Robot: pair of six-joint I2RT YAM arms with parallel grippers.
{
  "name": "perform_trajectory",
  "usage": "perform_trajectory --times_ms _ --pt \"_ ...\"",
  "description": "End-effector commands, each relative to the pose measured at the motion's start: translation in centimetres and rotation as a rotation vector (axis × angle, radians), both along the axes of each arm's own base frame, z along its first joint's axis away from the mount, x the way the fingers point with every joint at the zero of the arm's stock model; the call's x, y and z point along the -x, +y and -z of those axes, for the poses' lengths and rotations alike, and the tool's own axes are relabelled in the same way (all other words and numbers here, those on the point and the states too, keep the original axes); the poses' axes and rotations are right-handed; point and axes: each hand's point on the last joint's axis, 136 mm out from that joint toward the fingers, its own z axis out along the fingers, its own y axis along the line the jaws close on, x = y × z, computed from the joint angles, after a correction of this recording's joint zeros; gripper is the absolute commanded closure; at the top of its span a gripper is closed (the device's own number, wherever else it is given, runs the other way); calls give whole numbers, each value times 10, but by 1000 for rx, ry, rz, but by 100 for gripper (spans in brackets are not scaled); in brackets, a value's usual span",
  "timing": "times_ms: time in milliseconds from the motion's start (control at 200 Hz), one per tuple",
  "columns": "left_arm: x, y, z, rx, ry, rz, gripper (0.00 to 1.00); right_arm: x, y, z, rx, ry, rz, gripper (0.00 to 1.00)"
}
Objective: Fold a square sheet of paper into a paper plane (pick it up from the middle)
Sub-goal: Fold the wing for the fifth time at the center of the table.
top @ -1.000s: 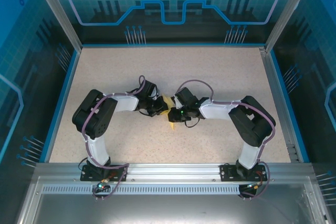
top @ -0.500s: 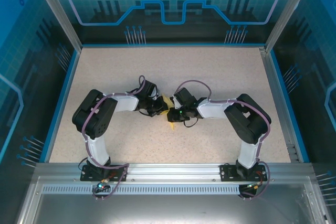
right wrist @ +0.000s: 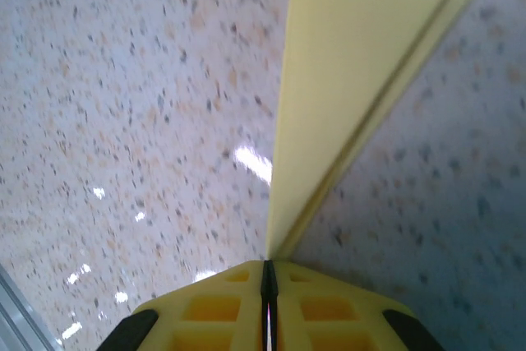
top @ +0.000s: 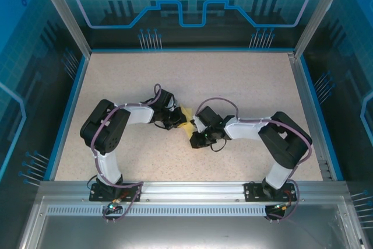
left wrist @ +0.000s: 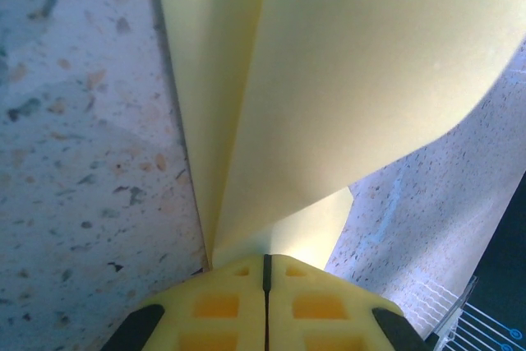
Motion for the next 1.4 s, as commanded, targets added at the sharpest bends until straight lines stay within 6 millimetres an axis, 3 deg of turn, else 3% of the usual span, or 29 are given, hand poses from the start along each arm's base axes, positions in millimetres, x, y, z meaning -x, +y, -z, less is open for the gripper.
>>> perform_trajectory --times_ms 0,185,375,500,665,985,1246,1396 --pt "16 13 22 -68 97 -16 91 -4 -6 -18 -10 -54 13 89" --pt "14 11 19 -58 91 -12 91 -40 4 -51 -66 -185 98 87" --pt "14 9 17 -49 88 -9 91 -55 25 -42 -56 -169 95 87" --pt "14 8 16 -44 90 -8 91 -59 31 -23 -29 -125 112 88" --pt "12 8 12 -43 76 2 91 -51 23 2 12 -70 116 90" --pt "-4 -4 -10 8 -53 118 88 -21 -17 40 118 44 126 90" --pt "-19 -9 -56 98 -222 210 83 -8 -29 44 130 94 101 90" --pt "-12 -5 -57 89 -241 229 83 -3 -34 42 131 105 89 90"
